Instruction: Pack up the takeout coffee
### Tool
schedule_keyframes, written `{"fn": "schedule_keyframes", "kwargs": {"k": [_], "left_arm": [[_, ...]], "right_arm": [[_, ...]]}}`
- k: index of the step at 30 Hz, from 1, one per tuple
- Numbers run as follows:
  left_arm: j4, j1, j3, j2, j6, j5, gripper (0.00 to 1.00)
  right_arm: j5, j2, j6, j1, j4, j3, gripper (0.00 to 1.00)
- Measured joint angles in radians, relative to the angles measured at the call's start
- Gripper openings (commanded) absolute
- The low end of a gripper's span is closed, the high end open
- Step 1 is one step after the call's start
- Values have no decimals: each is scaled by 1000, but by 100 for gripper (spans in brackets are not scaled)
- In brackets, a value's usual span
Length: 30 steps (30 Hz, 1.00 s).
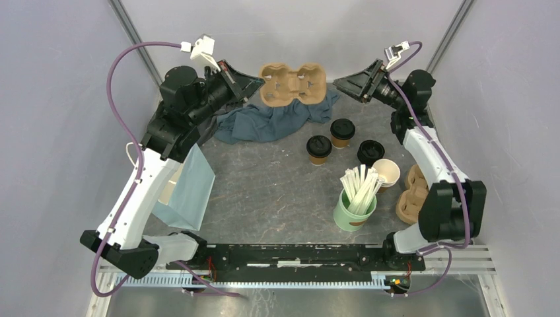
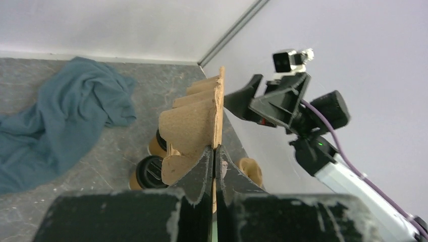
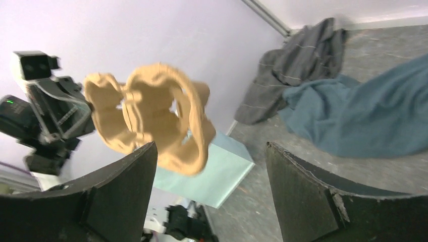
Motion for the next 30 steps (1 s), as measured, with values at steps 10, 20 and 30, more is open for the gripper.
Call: {"fn": "schedule_keyframes", "kwargs": {"k": [10,20,30], "left_arm": [[-27,5,0,0,-61,56,2],[-37,9,-4,-4,-69,56,2],[-41,13,-8,-6,-77,60,2]], "right_arm": [[-12,146,422,69,472,-16,53],[-20,110,547,46,631,-167,57],[-21,105,590,40,698,-169,48]]}}
